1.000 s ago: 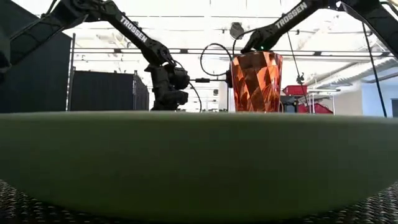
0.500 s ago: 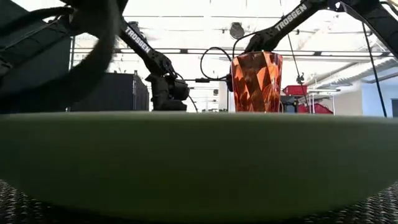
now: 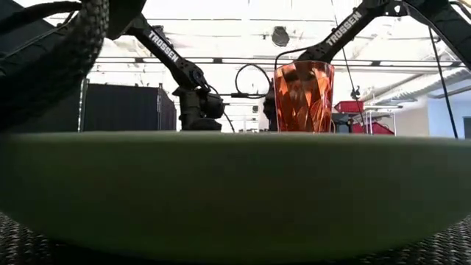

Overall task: Set table place
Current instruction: Put the black napkin on the gray mat to the left of the green plate

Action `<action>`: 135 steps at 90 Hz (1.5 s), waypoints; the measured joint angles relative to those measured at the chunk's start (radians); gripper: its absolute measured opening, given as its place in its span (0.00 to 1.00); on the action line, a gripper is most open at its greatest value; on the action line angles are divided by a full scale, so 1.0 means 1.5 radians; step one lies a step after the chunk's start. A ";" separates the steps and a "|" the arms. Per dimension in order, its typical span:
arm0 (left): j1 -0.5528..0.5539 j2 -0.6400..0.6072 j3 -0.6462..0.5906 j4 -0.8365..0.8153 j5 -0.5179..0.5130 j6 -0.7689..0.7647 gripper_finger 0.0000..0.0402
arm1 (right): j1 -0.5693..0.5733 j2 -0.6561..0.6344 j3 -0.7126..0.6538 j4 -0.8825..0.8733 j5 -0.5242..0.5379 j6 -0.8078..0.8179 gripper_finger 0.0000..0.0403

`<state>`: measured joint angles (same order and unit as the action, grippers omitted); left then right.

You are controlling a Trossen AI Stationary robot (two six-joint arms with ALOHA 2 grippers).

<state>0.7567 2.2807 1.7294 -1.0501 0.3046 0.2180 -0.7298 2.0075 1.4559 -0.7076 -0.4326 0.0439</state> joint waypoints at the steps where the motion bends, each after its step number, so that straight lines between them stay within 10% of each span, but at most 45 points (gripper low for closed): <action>1: 0.000 0.000 0.000 0.000 0.000 0.000 0.40 | 0.002 0.000 0.000 0.000 0.010 0.000 0.53; 54: -0.001 0.000 -0.001 -0.006 0.004 0.008 0.40 | 0.032 0.058 0.001 0.005 0.035 0.036 0.51; 82: -0.006 0.003 0.026 -0.036 0.000 0.051 0.03 | 0.045 0.060 0.000 0.026 0.027 0.028 0.04; 135: -0.031 0.007 0.183 -0.150 -0.015 0.047 0.00 | 0.034 -0.002 0.089 -0.058 0.043 0.002 0.00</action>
<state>0.7097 2.2913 2.0046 -1.2751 0.2828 0.2888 -0.6781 2.0043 1.5891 -0.7951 -0.3683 0.0466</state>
